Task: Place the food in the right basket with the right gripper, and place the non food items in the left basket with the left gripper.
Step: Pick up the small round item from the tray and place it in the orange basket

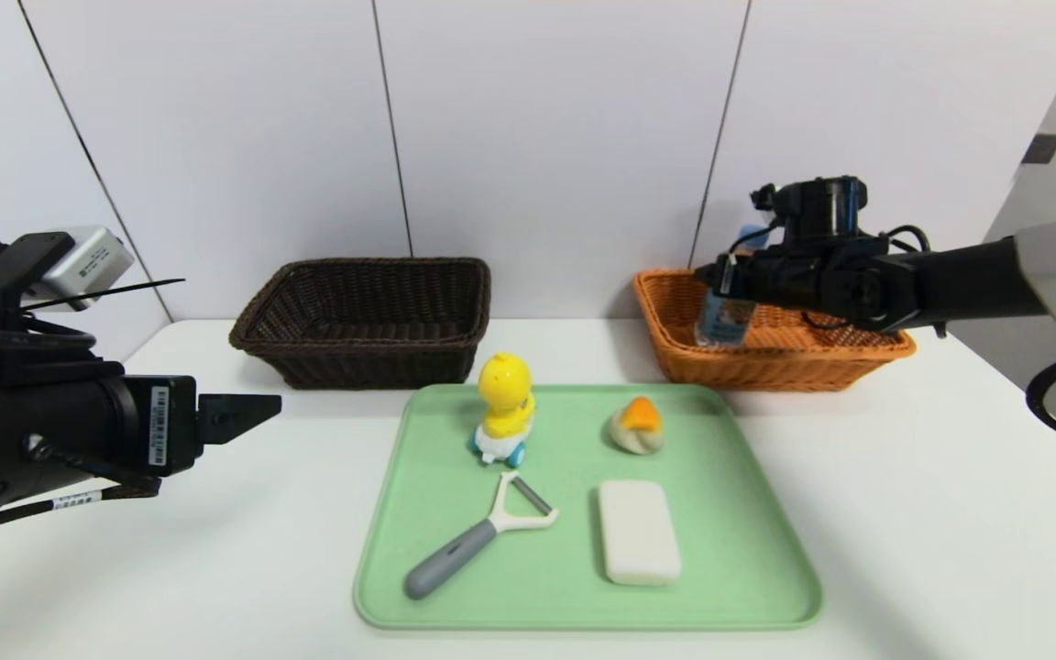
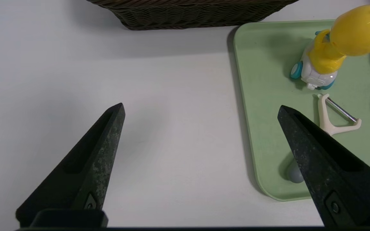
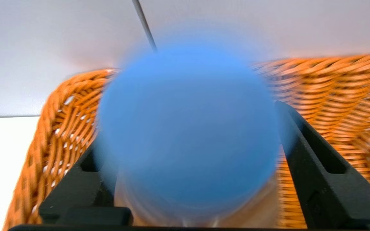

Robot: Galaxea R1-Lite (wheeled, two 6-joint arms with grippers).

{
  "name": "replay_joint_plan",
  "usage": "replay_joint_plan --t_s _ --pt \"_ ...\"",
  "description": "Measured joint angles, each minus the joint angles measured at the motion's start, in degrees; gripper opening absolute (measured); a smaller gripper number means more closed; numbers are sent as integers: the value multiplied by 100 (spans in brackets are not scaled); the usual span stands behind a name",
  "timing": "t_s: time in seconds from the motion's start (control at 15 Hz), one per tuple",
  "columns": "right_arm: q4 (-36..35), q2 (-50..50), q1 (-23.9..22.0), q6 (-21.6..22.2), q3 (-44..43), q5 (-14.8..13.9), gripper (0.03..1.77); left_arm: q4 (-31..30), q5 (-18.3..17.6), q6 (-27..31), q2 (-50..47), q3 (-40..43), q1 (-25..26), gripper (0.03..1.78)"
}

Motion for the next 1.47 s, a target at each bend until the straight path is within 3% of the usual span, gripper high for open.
replay_joint_plan --t_s 0.47,0.73,1.07,1.27,1.47 --pt "2132 -1401 233 -260 -458 85 161 13 66 -2 -102 -107 10 169" --pt "4034 -2089 613 -80 -1109 317 165 35 22 9 -143 -98 2 169" --pt "6248 -2324 1346 1176 -1774 282 168 35 -11 4 -193 -72 -6 169" --pt "6733 -2232 1765 2155 -1818 256 169 60 -13 9 -262 -56 -23 169" --pt "7052 -1960 1975 2847 -1820 258 169 63 -18 6 -322 -48 -30 169"
